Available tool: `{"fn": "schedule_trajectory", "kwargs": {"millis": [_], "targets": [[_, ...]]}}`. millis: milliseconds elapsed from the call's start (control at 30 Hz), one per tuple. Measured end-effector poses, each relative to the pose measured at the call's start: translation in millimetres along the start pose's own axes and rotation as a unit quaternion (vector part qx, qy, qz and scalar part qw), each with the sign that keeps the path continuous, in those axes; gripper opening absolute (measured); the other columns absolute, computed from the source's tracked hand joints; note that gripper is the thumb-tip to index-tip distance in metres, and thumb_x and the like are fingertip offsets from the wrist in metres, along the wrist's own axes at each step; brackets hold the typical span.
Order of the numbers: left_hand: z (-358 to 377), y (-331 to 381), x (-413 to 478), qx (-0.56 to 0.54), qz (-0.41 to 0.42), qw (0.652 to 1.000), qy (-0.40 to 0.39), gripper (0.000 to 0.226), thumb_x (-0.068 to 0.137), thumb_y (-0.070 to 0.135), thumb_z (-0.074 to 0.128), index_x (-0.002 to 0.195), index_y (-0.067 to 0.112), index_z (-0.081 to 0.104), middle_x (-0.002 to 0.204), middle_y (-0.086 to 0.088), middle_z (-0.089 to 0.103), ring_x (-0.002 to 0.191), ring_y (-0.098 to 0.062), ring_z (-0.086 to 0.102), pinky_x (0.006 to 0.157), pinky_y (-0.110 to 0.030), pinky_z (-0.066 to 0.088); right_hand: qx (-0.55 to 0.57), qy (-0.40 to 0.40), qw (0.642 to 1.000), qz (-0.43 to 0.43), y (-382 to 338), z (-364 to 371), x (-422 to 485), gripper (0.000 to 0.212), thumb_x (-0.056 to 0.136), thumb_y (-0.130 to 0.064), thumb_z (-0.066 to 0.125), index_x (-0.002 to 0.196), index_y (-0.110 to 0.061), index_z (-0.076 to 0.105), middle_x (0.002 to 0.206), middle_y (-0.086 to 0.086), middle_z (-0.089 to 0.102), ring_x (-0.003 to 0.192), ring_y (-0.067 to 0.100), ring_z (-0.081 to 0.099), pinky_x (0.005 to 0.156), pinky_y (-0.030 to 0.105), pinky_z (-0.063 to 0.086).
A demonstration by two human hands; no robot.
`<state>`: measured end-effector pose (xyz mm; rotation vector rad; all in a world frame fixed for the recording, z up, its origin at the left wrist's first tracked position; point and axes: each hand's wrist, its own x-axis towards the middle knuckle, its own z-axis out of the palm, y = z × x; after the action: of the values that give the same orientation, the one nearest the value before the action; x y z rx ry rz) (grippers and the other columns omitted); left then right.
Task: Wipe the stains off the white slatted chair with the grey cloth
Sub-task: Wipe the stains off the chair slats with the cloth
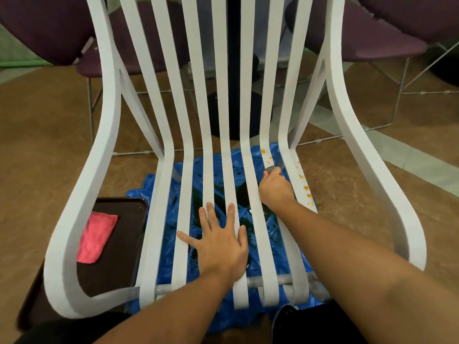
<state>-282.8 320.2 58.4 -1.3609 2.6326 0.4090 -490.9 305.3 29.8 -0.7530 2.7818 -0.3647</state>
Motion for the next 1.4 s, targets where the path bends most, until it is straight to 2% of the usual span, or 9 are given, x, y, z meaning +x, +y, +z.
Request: {"fn": "schedule_trajectory", "kwargs": {"millis": [100, 200, 333, 567, 767, 867, 1000, 1233, 1400], "targets": [[3.0, -1.2, 0.1, 0.0, 0.003, 1.0, 0.005, 0.061, 0.102, 0.059, 0.007, 0.156, 0.043, -0.016, 0.167, -0.011, -0.018, 0.153, -0.033, -0.021, 0.103, -0.084, -0.006, -0.018, -0.017, 1.0, -0.005, -9.4, -2.2, 20.9, 0.037, 0.109, -0.027, 0.027, 0.13, 0.001, 0.038, 0.117, 0.023, 0.061, 0.099, 0.037, 0.068, 0.066, 0.039, 0.052], [7.4, -0.8, 1.6, -0.002, 0.0, 1.0, 0.019, 0.061, 0.101, 0.06, 0.009, 0.156, 0.044, -0.013, 0.168, -0.011, -0.014, 0.154, -0.033, -0.018, 0.101, -0.084, -0.009, 0.024, -0.019, 0.999, 0.027, -16.6, -1.8, 44.6, 0.038, 0.109, -0.031, 0.027, 0.13, -0.002, 0.038, 0.118, 0.022, 0.061, 0.105, 0.037, 0.065, 0.07, 0.039, 0.049], [9.3, -1.0, 3.5, 0.004, -0.003, 1.0, 0.02, 0.062, 0.099, 0.062, 0.006, 0.157, 0.046, -0.01, 0.168, -0.011, -0.012, 0.154, -0.033, -0.016, 0.101, -0.084, -0.012, 0.024, -0.033, 0.999, 0.029, -26.3, -1.7, 68.8, 0.035, 0.109, -0.023, 0.026, 0.136, -0.003, 0.036, 0.128, 0.023, 0.053, 0.112, 0.038, 0.061, 0.081, 0.039, 0.052], [5.1, 0.0, 5.5, 0.006, -0.009, 1.0, 0.009, 0.063, 0.096, 0.062, 0.004, 0.155, 0.048, -0.015, 0.167, -0.008, -0.019, 0.153, -0.031, -0.021, 0.102, -0.082, -0.014, 0.052, -0.036, 0.997, 0.035, -34.4, 1.0, 95.5, 0.041, 0.107, -0.03, 0.025, 0.136, -0.004, 0.037, 0.121, 0.014, 0.055, 0.111, 0.035, 0.06, 0.071, 0.04, 0.039], [1.8, 0.0, 4.9, -0.002, -0.007, 1.0, -0.01, 0.061, 0.1, 0.061, 0.008, 0.153, 0.049, -0.02, 0.166, -0.006, -0.025, 0.151, -0.029, -0.027, 0.103, -0.082, -0.013, 0.035, -0.053, 0.998, 0.027, -32.7, -8.4, 84.8, 0.037, 0.109, -0.026, 0.029, 0.137, -0.003, 0.033, 0.128, 0.021, 0.055, 0.116, 0.037, 0.059, 0.082, 0.04, 0.049], [2.5, 0.4, 5.2, -0.007, -0.009, 1.0, -0.009, 0.061, 0.101, 0.06, 0.01, 0.154, 0.049, -0.018, 0.166, -0.006, -0.023, 0.151, -0.029, -0.027, 0.102, -0.082, -0.013, 0.058, -0.048, 0.996, 0.047, -29.8, -8.1, 76.3, 0.038, 0.109, -0.034, 0.027, 0.132, -0.005, 0.035, 0.122, 0.021, 0.061, 0.113, 0.036, 0.061, 0.074, 0.038, 0.041], [1.8, 0.5, 3.8, 0.004, -0.011, 1.0, -0.007, 0.061, 0.101, 0.061, 0.01, 0.154, 0.047, -0.017, 0.167, -0.007, -0.022, 0.152, -0.03, -0.024, 0.103, -0.083, -0.011, 0.067, -0.039, 0.996, 0.043, -22.3, -7.0, 56.2, 0.037, 0.109, -0.035, 0.026, 0.127, -0.006, 0.038, 0.121, 0.021, 0.061, 0.111, 0.036, 0.061, 0.074, 0.037, 0.039], [-4.1, 1.6, 0.1, -0.003, -0.01, 1.0, -0.011, 0.061, 0.102, 0.059, 0.011, 0.155, 0.046, -0.016, 0.167, -0.007, -0.02, 0.153, -0.03, -0.022, 0.104, -0.083, -0.007, 0.011, -0.015, 1.0, 0.021, -5.7, -3.8, 10.2, 0.036, 0.109, -0.032, 0.026, 0.127, -0.003, 0.038, 0.112, 0.02, 0.067, 0.099, 0.035, 0.068, 0.065, 0.035, 0.042], [-6.9, 2.8, -2.4, -0.003, -0.01, 1.0, -0.012, 0.061, 0.101, 0.059, 0.012, 0.156, 0.046, -0.014, 0.168, -0.007, -0.018, 0.153, -0.03, -0.02, 0.105, -0.083, -0.007, 0.026, -0.001, 0.999, 0.03, 12.1, 3.6, -24.0, 0.037, 0.108, -0.036, 0.026, 0.122, -0.005, 0.04, 0.099, 0.019, 0.07, 0.088, 0.034, 0.07, 0.058, 0.035, 0.043]]}}
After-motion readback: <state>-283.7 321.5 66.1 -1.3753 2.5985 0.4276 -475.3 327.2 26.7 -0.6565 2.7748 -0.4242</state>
